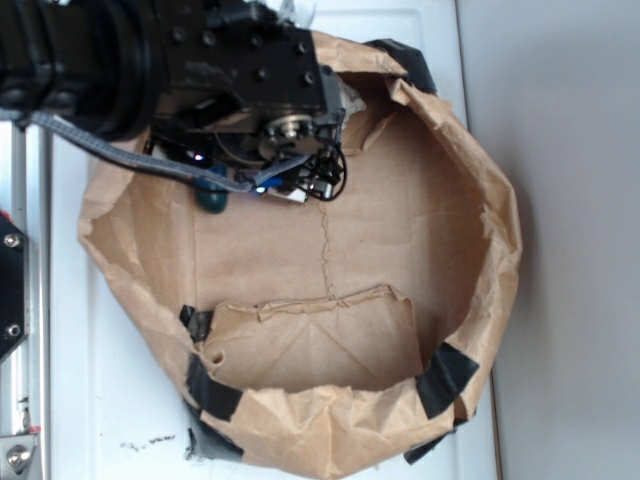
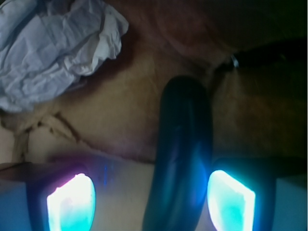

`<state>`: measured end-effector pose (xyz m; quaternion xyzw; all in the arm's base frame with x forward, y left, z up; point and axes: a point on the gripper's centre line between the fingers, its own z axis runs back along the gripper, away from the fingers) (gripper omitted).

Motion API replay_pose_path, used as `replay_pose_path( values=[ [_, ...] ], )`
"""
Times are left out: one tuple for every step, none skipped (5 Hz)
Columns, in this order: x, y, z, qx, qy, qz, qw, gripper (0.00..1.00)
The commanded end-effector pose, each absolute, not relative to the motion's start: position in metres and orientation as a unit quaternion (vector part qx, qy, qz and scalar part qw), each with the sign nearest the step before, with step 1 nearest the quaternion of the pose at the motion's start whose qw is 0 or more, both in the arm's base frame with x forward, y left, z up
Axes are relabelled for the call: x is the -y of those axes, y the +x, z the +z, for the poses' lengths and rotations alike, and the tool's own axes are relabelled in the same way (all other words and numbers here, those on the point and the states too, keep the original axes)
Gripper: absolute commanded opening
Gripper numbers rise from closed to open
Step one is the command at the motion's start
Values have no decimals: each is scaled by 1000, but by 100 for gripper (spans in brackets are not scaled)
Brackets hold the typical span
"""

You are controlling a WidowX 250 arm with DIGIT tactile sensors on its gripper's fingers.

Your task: Grab the plastic pickle.

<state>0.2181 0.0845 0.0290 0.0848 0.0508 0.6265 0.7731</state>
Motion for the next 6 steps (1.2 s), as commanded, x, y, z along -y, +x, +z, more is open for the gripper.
replay_pose_path(
  values=[
    [-72, 176, 13, -30, 99, 610, 786, 100],
    [-69, 175, 16, -16, 104, 620, 778, 0],
    [-66, 169, 21, -5, 109, 613, 783, 0],
    [-67, 166, 34, 14, 105, 598, 795, 0],
    [-66, 167, 43, 32, 104, 572, 813, 0],
    [-76, 206, 68, 79, 92, 489, 864, 0]
  ],
)
